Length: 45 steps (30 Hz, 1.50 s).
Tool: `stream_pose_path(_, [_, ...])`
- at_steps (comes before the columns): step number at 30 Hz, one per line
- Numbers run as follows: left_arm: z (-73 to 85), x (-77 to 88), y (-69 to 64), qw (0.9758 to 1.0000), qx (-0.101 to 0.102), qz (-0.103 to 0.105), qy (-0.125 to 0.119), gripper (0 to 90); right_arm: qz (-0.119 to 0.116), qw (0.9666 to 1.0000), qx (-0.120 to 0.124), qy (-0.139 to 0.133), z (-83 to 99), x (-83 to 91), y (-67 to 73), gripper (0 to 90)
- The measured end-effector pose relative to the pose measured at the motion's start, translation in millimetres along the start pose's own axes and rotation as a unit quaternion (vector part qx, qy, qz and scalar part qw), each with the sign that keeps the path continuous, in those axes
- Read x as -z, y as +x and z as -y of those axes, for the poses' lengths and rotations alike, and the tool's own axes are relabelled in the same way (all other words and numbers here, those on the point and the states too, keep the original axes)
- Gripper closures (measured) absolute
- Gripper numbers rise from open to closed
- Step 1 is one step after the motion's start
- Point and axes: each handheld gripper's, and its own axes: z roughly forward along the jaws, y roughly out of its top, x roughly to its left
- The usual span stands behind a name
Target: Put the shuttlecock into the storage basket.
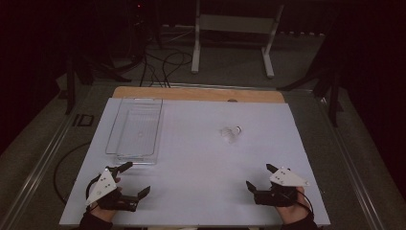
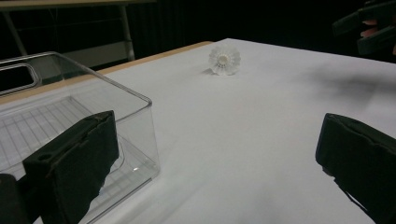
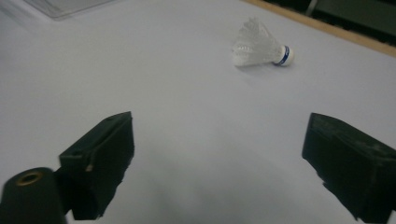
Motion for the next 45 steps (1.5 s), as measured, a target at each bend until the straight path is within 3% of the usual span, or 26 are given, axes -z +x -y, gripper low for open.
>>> stream_pose_path(4, [0.1,0.6,0.8,1.0,0.002,0.0,-0.001,0.1,0.014,0.9999,-0.002,0.008,-7.4,2.5,-1.1,9.7])
stream_pose_path(10, [-0.2,0.3,0.4,1.0,0.001,0.002,-0.002,0.1,0.012,0.999,-0.011,0.042,-18.2,2.9,-3.2,9.1])
stream_pose_path(20, [-0.3,-0.4,0.4,1.0,0.001,0.002,-0.001,0.1,0.035,0.9991,0.016,0.022,-38.3,5.8,-6.9,9.2])
stream_pose_path(23, [-0.4,-0.8,0.1,1.0,0.0,0.004,0.0,0.1,0.026,0.9989,0.018,0.034,-43.0,3.9,-8.0,10.5])
stream_pose_path(30, [-0.3,-0.9,0.2,1.0,0.001,0.004,0.0,0.1,0.031,0.9981,0.034,0.04,-50.4,-2.5,-7.6,10.4])
stream_pose_path(33, [-0.5,-0.8,0.1,1.0,0.001,0.004,0.001,0.2,0.027,0.9983,0.012,0.05,-53.3,-5.4,-8.9,11.5])
stream_pose_path(35, [-0.6,-0.8,-0.2,1.0,-0.001,0.004,0.0,0.1,0.004,0.9981,-0.007,0.061,-54.6,-9.1,-11.7,12.3])
stream_pose_path(39, [-0.5,-1.1,-0.3,1.0,-0.001,0.006,0.002,0.1,0.016,0.9974,0.002,0.07,-56.9,-15.0,-10.9,12.8])
stream_pose_path(45, [-0.4,-1.5,-0.4,1.0,-0.003,0.008,0.004,0.1,0.018,0.9958,-0.007,0.09,-62.1,-20.7,-10.6,14.7])
